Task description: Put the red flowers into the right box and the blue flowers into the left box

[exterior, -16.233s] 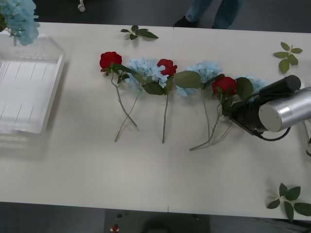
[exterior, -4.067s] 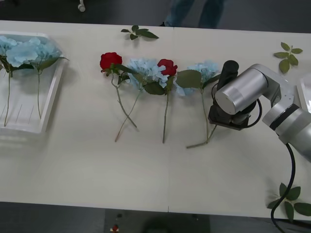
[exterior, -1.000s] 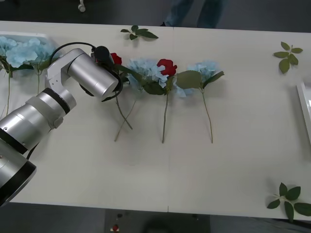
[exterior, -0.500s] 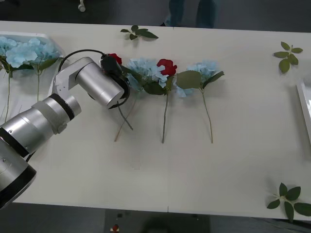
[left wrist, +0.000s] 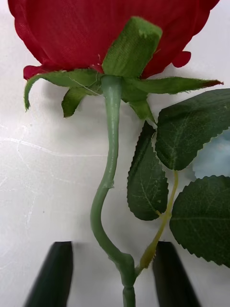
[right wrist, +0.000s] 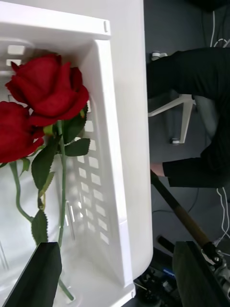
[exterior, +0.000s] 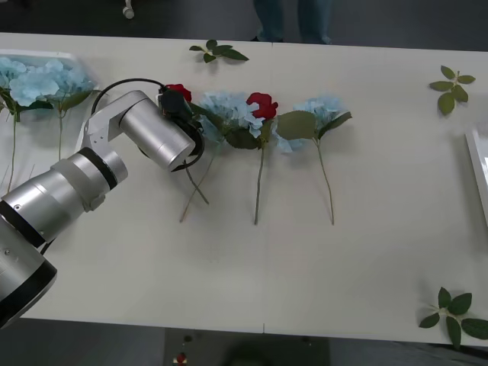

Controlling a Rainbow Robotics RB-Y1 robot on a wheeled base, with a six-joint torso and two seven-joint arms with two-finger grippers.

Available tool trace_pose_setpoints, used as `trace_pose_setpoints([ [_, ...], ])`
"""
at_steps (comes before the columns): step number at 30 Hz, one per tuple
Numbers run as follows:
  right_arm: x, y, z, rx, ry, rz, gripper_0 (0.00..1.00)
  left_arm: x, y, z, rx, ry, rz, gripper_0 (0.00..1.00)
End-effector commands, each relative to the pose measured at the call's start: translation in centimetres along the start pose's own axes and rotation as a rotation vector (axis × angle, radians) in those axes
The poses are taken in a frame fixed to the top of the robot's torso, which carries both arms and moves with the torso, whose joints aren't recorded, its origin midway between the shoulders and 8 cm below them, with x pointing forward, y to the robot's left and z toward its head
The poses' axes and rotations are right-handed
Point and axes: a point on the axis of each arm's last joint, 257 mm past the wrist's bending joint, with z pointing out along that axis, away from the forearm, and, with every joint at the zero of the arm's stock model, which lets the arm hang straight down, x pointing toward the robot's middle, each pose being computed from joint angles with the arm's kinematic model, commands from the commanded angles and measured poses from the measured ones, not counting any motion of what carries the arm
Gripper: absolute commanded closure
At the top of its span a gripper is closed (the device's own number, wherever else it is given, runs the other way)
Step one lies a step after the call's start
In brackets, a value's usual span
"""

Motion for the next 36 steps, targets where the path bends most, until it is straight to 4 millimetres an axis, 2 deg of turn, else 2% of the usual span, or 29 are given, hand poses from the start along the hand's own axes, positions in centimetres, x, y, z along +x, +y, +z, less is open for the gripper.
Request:
trace_pose_setpoints([
  [1, -1.7, 2.1, -1.9, -0.059, -0.019, -0.035, 0.32, -2.6, -2.6, -1.5, 0.047, -0.048, -0.002, 1.00],
  [3, -2.2, 2.9, -2.9, -0.092, -0.022, -0.029, 0.32, -2.5, -2.6, -1.5, 0.045, -0.047, 0.000, 1.00],
  [8, -4.1, 6.4, -7.4, -0.215, -0.050, -0.055, 0.32, -2.7, -2.6, -1.5, 0.045, -0.052, 0.003, 1.00],
  [12, -5.2, 10.7, -13.6, -0.354, -0.083, -0.134, 0.32, -2.7, -2.4, -1.5, 0.041, -0.054, 0.007, 1.00],
  [13, -5.2, 11.2, -14.5, -0.370, -0.086, -0.150, 0.32, -2.7, -2.4, -1.5, 0.041, -0.054, 0.007, 1.00],
  [15, -5.0, 13.2, -17.8, -0.425, -0.098, -0.214, 0.32, -2.7, -2.3, -1.5, 0.039, -0.053, 0.010, 1.00],
  [18, -4.4, 15.6, -21.4, -0.484, -0.119, -0.303, 0.32, -3.0, -1.7, -1.5, 0.035, -0.050, 0.010, 1.00],
  [21, -3.6, 17.6, -24.3, -0.539, -0.144, -0.382, 0.32, -3.6, -1.1, -2.0, 0.047, -0.035, 0.026, 1.00],
  [24, -3.0, 20.7, -28.1, -0.645, -0.195, -0.453, 0.32, -4.3, 0.6, -3.9, 0.050, 0.014, 0.048, 1.00],
  [25, -2.9, 21.1, -28.7, -0.661, -0.206, -0.461, 0.32, -4.4, 0.8, -4.4, 0.051, 0.023, 0.048, 1.00],
  [26, -2.9, 22.2, -30.3, -0.706, -0.239, -0.477, 0.32, -4.8, 1.5, -5.7, 0.052, 0.044, 0.059, 1.00],
  [29, -2.9, 24.5, -33.2, -0.800, -0.299, -0.498, 0.31, -5.2, 3.2, -8.1, 0.046, 0.094, 0.071, 1.00],
  [32, -2.6, 26.8, -35.4, -0.897, -0.332, -0.506, 0.32, -5.8, 5.1, -10.5, 0.047, 0.136, 0.078, 1.00],
  [36, -1.4, 29.2, -36.3, -0.980, -0.343, -0.520, 0.32, -6.9, 7.4, -13.6, 0.077, 0.162, 0.091, 1.00],
])
